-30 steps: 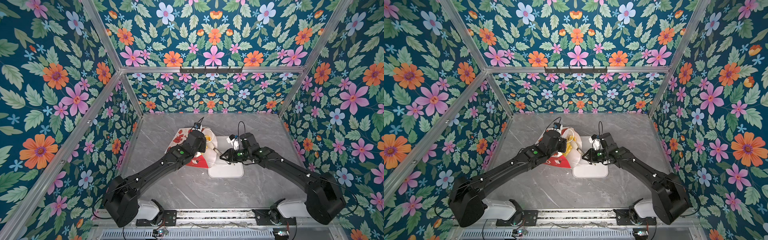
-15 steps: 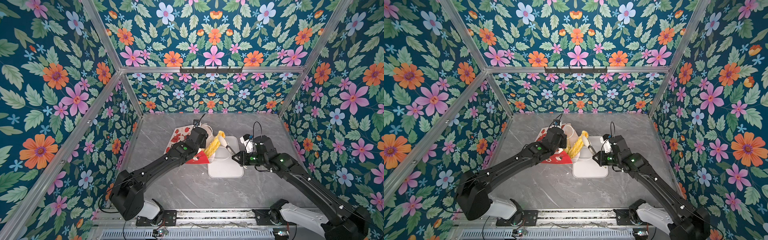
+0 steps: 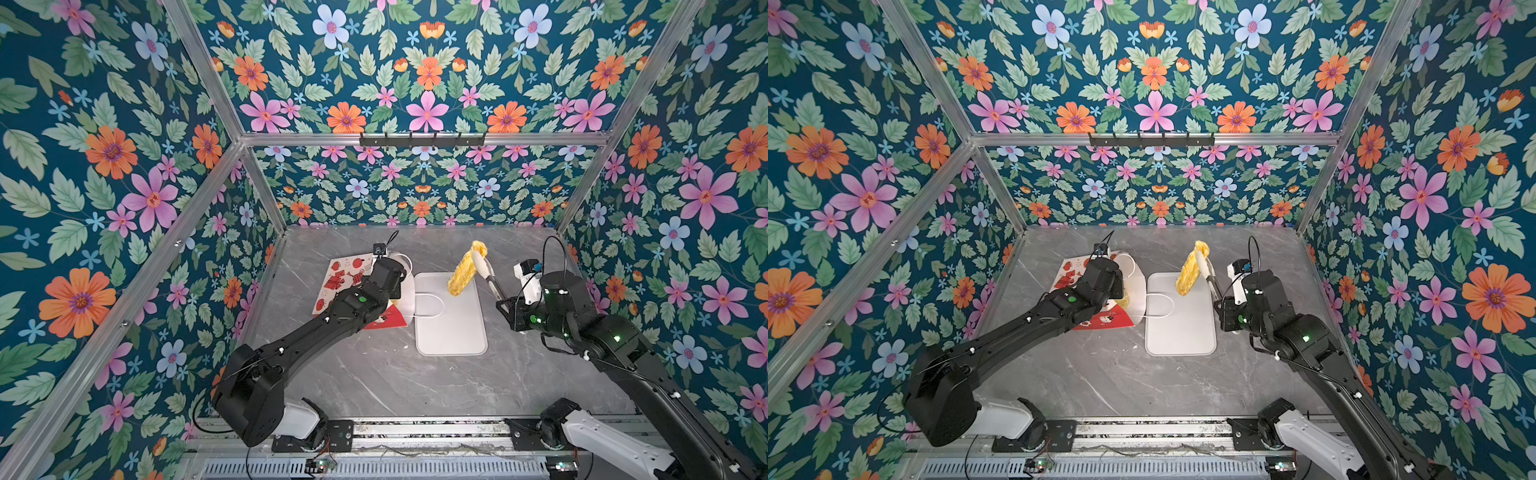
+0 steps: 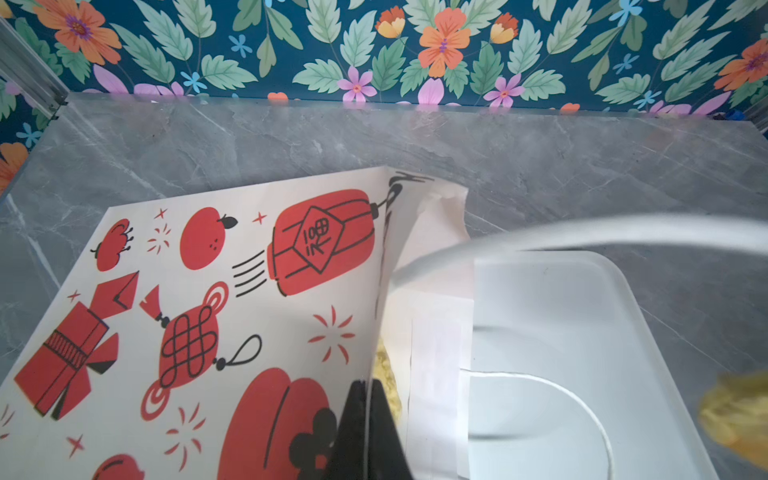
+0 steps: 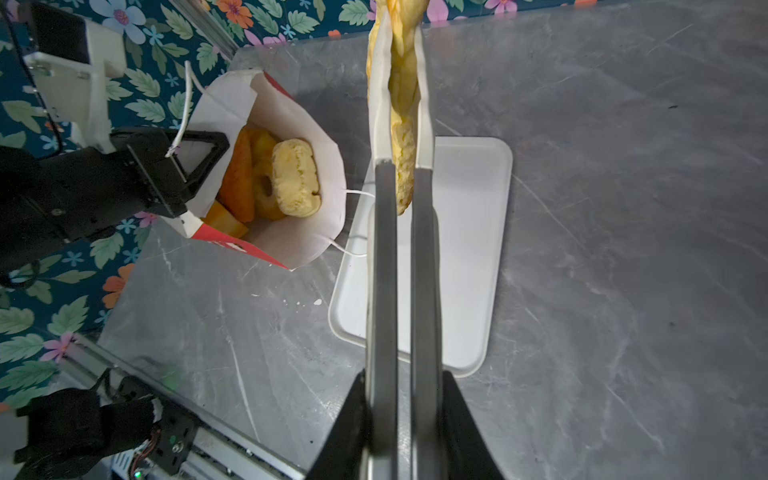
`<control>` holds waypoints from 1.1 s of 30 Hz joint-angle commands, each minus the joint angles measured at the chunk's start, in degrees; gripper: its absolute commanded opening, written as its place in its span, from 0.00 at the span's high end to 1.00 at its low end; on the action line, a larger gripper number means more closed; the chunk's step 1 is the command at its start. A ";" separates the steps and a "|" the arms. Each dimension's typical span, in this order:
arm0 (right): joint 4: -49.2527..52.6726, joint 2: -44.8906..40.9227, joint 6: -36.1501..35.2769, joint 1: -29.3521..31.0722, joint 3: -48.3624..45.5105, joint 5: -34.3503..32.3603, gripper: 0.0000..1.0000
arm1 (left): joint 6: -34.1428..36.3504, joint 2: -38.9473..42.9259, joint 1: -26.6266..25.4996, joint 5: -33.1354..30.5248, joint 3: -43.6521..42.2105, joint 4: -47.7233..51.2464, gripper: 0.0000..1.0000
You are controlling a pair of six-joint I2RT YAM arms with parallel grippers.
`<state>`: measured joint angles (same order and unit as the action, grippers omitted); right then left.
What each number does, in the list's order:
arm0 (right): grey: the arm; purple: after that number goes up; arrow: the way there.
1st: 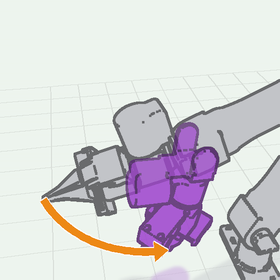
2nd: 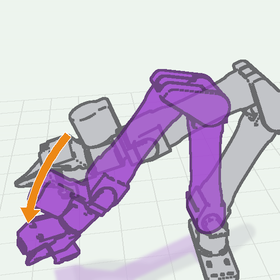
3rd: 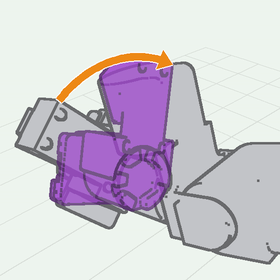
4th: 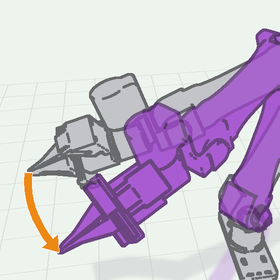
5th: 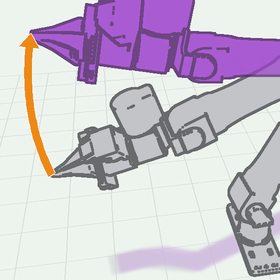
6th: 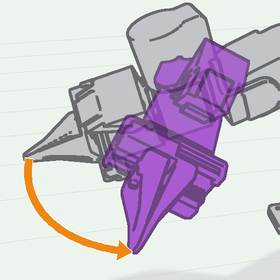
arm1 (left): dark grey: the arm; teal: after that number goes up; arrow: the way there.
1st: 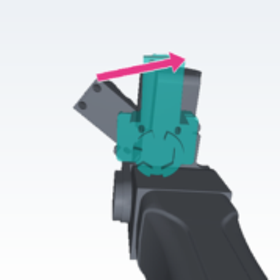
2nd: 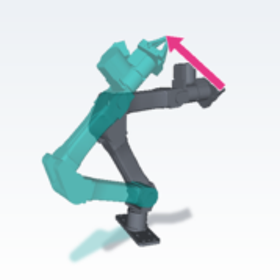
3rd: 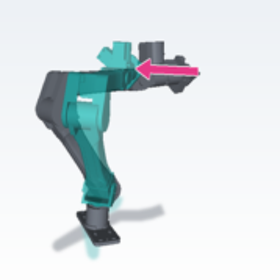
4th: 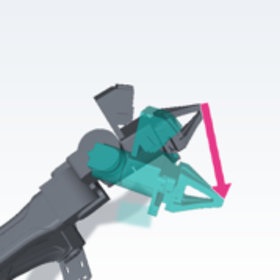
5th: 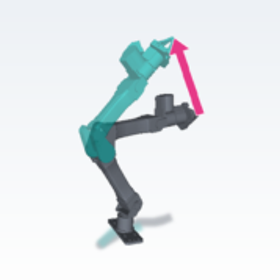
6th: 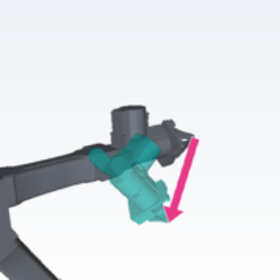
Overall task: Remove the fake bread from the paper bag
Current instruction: 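Pull the bread roll out of the bag with the right gripper's tongs, then lower the bread roll onto the white tray with the right gripper's tongs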
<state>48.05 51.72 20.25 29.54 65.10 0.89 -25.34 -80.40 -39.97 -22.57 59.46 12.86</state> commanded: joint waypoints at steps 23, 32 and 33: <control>-2.26 22.16 -7.85 2.92 1.03 -14.82 0.85 | 0.20 10.61 1.20 -2.70 -7.86 -0.75 1.00; -2.27 25.44 -2.38 8.10 0.80 -10.16 0.83 | 0.12 11.14 1.56 -2.93 -7.96 -1.38 1.00; -2.43 25.36 -1.58 8.75 0.52 -9.75 0.82 | 0.30 11.22 1.56 -3.01 -7.95 -1.35 1.00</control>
<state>44.73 77.06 15.16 37.30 66.08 -10.92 -25.30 -69.56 -38.59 -24.14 51.44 12.91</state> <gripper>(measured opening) 0.234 0.040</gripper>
